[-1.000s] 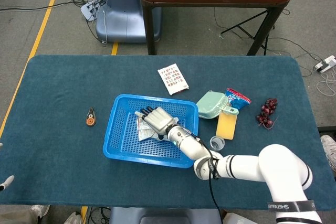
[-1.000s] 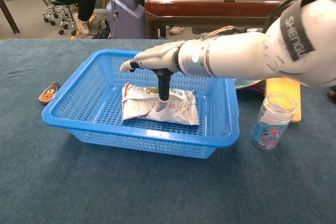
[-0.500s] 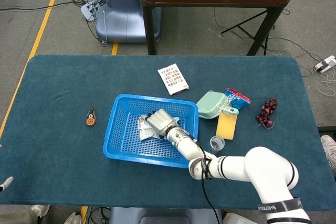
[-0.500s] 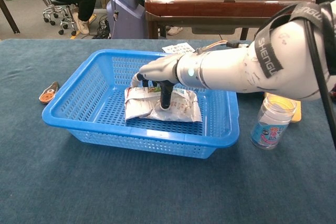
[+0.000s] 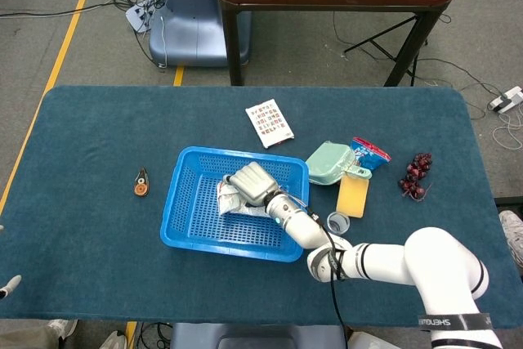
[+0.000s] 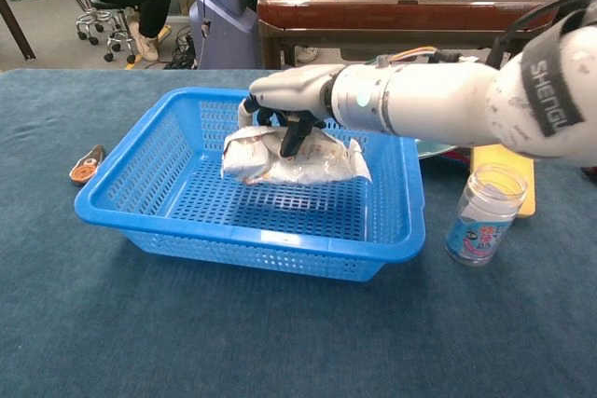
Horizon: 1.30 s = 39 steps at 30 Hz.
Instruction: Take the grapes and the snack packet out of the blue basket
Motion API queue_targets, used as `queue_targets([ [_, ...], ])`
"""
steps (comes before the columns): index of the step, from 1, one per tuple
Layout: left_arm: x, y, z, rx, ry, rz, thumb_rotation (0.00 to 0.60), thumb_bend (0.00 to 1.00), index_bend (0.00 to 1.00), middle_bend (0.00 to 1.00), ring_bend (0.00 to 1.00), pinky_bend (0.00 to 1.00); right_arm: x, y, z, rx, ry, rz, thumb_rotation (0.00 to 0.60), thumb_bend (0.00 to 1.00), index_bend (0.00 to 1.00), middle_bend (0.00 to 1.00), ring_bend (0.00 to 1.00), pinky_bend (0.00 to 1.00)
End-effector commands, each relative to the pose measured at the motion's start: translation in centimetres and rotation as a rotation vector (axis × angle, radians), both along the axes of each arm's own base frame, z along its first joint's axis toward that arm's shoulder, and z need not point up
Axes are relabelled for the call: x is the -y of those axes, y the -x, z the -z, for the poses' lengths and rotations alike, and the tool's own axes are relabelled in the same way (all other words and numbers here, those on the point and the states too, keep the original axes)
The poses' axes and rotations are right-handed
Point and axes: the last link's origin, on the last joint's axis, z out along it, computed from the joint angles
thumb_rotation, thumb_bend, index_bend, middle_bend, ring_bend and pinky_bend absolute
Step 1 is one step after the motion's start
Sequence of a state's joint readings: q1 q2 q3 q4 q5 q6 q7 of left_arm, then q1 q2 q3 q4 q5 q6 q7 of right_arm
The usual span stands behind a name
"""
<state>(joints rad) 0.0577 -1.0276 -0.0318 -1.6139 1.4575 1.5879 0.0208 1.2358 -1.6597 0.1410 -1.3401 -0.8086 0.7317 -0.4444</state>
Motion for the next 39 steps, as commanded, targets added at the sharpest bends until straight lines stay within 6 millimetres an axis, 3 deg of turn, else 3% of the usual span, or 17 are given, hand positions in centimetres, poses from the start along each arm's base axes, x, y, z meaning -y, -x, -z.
queue_targets([
  [1,-0.1,-0.1,-0.1,-0.002,-0.002,0.005,0.6,0.15,0.21,0.14,0.13,0.11,0.0,-0.2,-3.3,0.099,0.029,-0.007,0.6,0.61,0.51,0.47,0.53,0.76],
  [9,-0.3,-0.7,0.0,-0.004,0.0,0.027,0.6,0.15,0.21,0.14,0.13,0.11,-0.4,1.4,-10.9,0.149,0.139,-0.064,0.6,0.61,0.51,0.47,0.53,0.76],
  [16,-0.4,-1.3,0.3,0.002,0.008,0.041,0.6,0.15,0.21,0.14,0.13,0.11,-1.7,6.7,-15.4,0.072,0.196,-0.03,0.6,0.6,0.51,0.47,0.53,0.76],
  [21,-0.5,-1.5,0.5,0.001,0.016,0.049,0.6,0.15,0.21,0.14,0.13,0.11,-2.8,11.1,-16.3,0.034,0.191,0.04,0.6,0.56,0.51,0.46,0.53,0.76],
  [29,-0.6,-1.9,0.7,0.0,0.02,0.056,0.6,0.15,0.21,0.14,0.13,0.11,-3.1,16.3,-16.2,-0.022,0.183,0.135,0.6,0.5,0.47,0.41,0.49,0.74],
  [32,-0.6,-1.9,0.7,-0.001,0.022,0.054,0.6,0.15,0.21,0.14,0.13,0.11,-3.1,17.5,-16.0,-0.028,0.172,0.165,0.6,0.42,0.37,0.36,0.43,0.68],
  [36,-0.6,-2.0,0.6,-0.004,0.017,0.053,0.6,0.15,0.21,0.14,0.13,0.11,-3.2,18.3,-15.6,-0.028,0.153,0.183,0.6,0.24,0.13,0.23,0.3,0.56],
  [39,-0.7,-2.1,0.6,-0.005,0.019,0.054,0.6,0.15,0.21,0.14,0.13,0.11,-3.3,18.4,-15.7,-0.016,0.151,0.183,0.6,0.15,0.01,0.14,0.22,0.48],
])
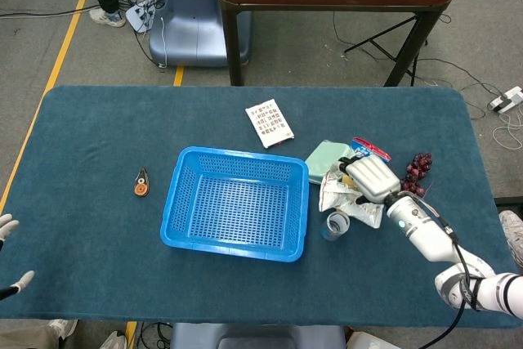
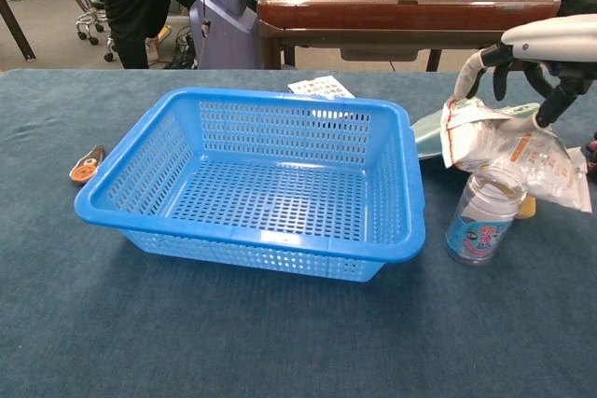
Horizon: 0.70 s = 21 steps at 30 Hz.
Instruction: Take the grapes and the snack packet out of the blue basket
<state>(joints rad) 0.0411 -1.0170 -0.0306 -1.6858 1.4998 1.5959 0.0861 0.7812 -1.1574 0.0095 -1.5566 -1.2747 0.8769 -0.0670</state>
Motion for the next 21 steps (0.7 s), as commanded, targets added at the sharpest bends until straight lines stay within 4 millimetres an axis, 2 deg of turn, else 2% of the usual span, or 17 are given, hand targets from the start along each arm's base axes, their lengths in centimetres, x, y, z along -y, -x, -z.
queue_targets([
  [1,0.0,-0.1,0.0,-0.001,0.001,0.001,0.6,0.15,0.21,0.14,0.13,0.11,-0.2,0.1,-0.3,0.011,0.004,-0.004,0.6,0.14,0.0,0.12,0.21,0.46],
  [3,-0.1,0.0,0.0,-0.001,-0.001,0.0,0.6,0.15,0.21,0.14,0.13,0.11,-0.3,0.2,-0.9,0.02,0.018,-0.011,0.6,0.14,0.0,0.1,0.19,0.45],
  [9,-0.2,0.0,0.0,0.0,0.001,-0.001,0.6,0.15,0.21,0.14,0.13,0.11,-1.4,1.3,-4.2,0.034,0.104,-0.001,0.6,0.14,0.0,0.11,0.19,0.44],
  [16,-0.5,0.1,0.3,0.005,0.008,0.0,0.6,0.15,0.21,0.14,0.13,0.11,-5.5,4.7,-7.8,0.027,0.256,0.046,0.6,0.2,0.01,0.2,0.19,0.44],
  [21,-1.0,-0.2,0.6,0.009,0.016,0.016,0.6,0.15,0.21,0.14,0.13,0.11,-9.0,7.8,-9.5,0.031,0.369,0.109,0.6,0.22,0.03,0.21,0.2,0.44],
])
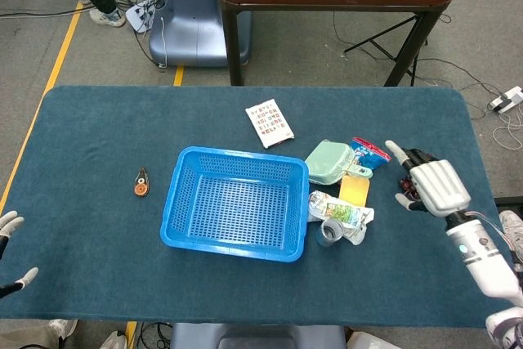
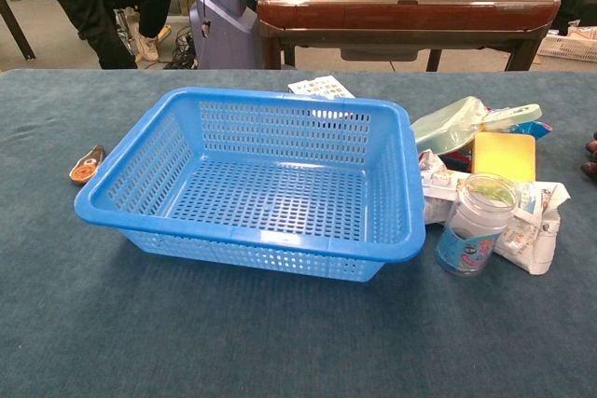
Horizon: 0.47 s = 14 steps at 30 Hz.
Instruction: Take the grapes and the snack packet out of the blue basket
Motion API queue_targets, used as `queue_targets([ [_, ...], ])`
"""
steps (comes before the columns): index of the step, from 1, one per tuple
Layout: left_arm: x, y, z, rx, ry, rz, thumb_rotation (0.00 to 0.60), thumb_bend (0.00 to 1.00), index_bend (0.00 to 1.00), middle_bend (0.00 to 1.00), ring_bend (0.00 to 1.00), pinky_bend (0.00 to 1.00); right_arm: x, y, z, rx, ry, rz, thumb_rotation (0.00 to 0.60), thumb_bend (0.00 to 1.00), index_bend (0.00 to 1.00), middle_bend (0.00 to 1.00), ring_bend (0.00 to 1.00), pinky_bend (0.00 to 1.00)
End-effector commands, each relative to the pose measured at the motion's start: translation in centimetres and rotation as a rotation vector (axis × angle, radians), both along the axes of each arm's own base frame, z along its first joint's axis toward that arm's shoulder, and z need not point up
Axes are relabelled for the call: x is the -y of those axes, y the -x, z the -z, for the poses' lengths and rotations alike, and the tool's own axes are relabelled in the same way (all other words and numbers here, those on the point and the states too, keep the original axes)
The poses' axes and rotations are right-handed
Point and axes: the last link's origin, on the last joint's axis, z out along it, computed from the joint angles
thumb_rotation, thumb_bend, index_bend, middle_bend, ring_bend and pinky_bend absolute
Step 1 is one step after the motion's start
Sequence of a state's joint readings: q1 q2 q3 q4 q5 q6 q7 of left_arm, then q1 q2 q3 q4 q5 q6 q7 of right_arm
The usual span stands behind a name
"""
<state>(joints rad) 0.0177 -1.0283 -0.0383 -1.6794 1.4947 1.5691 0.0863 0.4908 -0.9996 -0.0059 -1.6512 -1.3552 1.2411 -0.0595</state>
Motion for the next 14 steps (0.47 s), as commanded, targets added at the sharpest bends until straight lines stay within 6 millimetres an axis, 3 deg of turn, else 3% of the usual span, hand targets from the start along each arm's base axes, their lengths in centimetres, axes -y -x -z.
queue_targets([
  [1,-0.3,-0.2,0.2,0.003,0.004,0.009,0.6,0.15,0.21,0.14,0.13,0.11,-3.5,2.6,-1.4,0.001,0.084,0.054,0.6,0.22,0.04,0.21,0.2,0.44],
  [7,-0.7,-0.8,0.7,0.006,0.02,0.025,0.6,0.15,0.21,0.14,0.13,0.11,-8.1,4.9,-2.5,0.038,0.203,0.101,0.6,0.22,0.07,0.23,0.22,0.44],
  [14,-1.0,-1.2,1.0,0.012,0.025,0.035,0.6,0.15,0.2,0.14,0.13,0.11,-12.0,5.8,-2.6,0.081,0.275,0.136,0.6,0.22,0.11,0.25,0.23,0.44],
])
